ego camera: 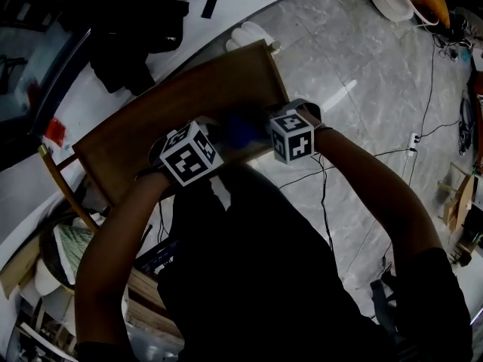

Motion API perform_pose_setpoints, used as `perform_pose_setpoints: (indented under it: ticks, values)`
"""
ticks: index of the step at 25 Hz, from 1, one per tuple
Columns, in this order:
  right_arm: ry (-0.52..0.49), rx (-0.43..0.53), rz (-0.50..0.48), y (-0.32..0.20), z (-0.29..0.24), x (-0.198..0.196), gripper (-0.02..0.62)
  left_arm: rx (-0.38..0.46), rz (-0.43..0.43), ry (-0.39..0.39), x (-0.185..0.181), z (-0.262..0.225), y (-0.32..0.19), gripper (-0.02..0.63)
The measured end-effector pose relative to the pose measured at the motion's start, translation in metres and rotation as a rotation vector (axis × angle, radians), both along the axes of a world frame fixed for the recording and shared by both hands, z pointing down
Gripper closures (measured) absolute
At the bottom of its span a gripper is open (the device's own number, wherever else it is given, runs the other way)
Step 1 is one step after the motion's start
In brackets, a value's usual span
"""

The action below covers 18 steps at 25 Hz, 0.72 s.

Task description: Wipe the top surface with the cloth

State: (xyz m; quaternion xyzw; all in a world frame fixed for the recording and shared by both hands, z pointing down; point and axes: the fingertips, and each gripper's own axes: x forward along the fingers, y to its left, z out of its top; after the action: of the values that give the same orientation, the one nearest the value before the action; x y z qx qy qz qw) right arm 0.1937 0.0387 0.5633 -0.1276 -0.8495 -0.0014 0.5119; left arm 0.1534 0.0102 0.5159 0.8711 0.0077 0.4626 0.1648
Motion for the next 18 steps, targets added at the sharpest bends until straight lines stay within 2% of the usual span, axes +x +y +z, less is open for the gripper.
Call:
perform_pose_setpoints:
  ticks: [7, 10, 12, 15, 18]
  values:
    - [0.035, -0.056, -0.079, 0.041, 0.001, 0.005, 0.532, -0.03, 0.033, 0.008, 0.008, 0.0, 0.025, 0.597]
    - [0.032, -0.081, -0.04, 0.04, 0.0, 0.007, 0.532, -0.032, 0.047, 0.006, 0.012, 0.0, 0.028, 0.597]
    - [-0.013, -0.088, 0.021, 0.029, -0.01, 0.004, 0.532, -0.023, 0.046, 0.012, 0.015, -0.006, 0.025, 0.597]
    - [-0.089, -0.001, 0.084, -0.015, -0.031, 0.002, 0.532, 0.014, 0.025, 0.028, 0.021, -0.021, 0.003, 0.597]
    - [-0.08, 0.125, 0.099, -0.077, -0.044, 0.003, 0.532, 0.078, -0.014, 0.029, 0.023, -0.035, -0.04, 0.597]
